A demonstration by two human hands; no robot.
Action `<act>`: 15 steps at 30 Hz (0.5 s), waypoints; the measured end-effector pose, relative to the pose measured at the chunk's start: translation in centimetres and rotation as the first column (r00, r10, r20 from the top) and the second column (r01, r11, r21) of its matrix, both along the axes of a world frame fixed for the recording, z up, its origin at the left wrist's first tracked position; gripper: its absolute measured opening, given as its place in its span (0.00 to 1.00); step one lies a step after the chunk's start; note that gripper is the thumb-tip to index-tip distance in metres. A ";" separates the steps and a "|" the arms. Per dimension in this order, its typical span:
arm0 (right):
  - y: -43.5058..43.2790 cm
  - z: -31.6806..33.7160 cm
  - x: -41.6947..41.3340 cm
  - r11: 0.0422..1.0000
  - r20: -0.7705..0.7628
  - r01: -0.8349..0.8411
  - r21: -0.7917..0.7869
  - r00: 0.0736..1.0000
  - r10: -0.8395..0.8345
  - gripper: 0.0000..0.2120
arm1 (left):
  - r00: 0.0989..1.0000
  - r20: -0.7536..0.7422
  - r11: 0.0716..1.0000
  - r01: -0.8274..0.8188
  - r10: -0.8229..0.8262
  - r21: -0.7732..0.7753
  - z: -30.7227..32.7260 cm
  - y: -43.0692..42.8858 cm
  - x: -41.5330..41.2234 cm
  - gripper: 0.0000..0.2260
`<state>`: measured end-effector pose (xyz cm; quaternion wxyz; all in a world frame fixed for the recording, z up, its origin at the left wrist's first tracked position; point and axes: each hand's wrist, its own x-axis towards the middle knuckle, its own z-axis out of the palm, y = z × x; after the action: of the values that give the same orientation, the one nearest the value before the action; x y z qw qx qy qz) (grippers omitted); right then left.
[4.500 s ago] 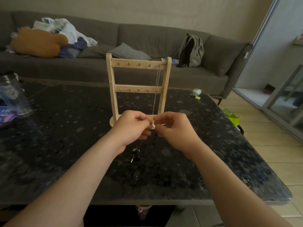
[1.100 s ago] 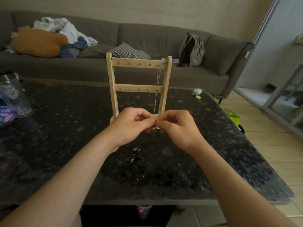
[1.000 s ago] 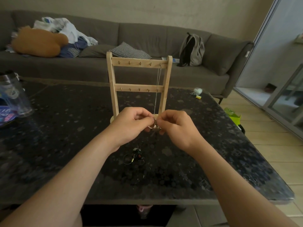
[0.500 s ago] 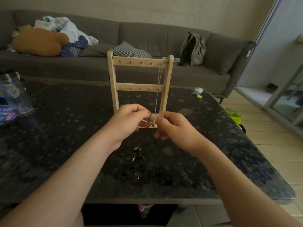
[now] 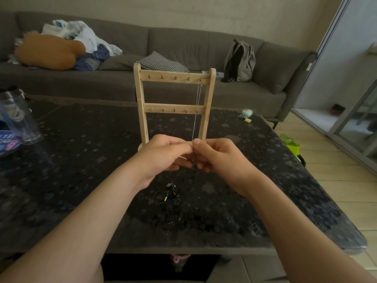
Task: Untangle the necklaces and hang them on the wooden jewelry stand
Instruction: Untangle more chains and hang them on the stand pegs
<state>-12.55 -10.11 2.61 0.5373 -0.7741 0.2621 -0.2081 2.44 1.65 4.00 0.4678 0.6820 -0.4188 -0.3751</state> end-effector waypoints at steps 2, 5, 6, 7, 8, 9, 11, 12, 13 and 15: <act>0.0 0.1 -0.1 0.999 0.022 0.012 0.030 1.000 -0.012 0.19 | 1.000 0.027 1.000 0.009 -0.009 -0.007 0.1 0.1 0.1 0.08; 0.2 0.4 -0.3 0.993 0.043 0.015 0.114 0.999 -0.020 0.18 | 0.998 0.063 1.000 0.003 -0.002 -0.027 -0.1 0.2 0.3 0.06; 0.1 0.5 -0.2 0.987 0.051 0.020 0.157 0.998 -0.029 0.18 | 0.998 0.063 1.000 -0.001 0.003 -0.031 -0.2 0.2 0.4 0.06; 0.1 0.6 -0.2 0.976 0.059 0.025 0.216 0.998 -0.039 0.15 | 0.999 0.054 0.999 -0.007 0.009 -0.033 -0.2 0.1 0.4 0.06; 0.0 0.7 -0.1 0.959 0.060 0.023 0.281 0.997 -0.041 0.13 | 0.999 0.041 0.999 -0.016 0.018 -0.034 -0.3 0.1 0.4 0.05; -0.1 0.7 -0.1 0.941 0.058 0.007 0.339 0.998 -0.028 0.11 | 0.999 0.028 0.999 -0.023 0.024 -0.035 -0.3 0.0 0.4 0.05; -0.1 0.6 0.0 0.919 0.044 -0.043 0.391 0.999 0.028 0.10 | 1.000 0.006 0.999 -0.014 0.014 -0.030 -0.3 -0.1 0.2 0.04; -0.1 0.5 0.0 0.922 0.034 -0.058 0.383 0.998 0.049 0.08 | 1.000 -0.002 1.000 -0.003 0.003 -0.025 -0.4 -0.2 0.2 0.05; -0.1 0.4 0.0 0.928 0.025 -0.060 0.367 0.998 0.055 0.07 | 1.000 -0.003 1.000 0.004 -0.004 -0.019 -0.5 -0.2 0.1 0.05; -0.3 0.1 0.0 0.943 0.006 0.006 0.332 1.000 -0.008 0.09 | 1.000 0.019 1.000 0.008 -0.008 -0.009 -0.6 -0.2 0.2 0.07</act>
<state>-12.51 -10.40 2.70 0.6602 -0.6710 0.2940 -0.1659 2.68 1.47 3.36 0.4653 0.6817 -0.4278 -0.3684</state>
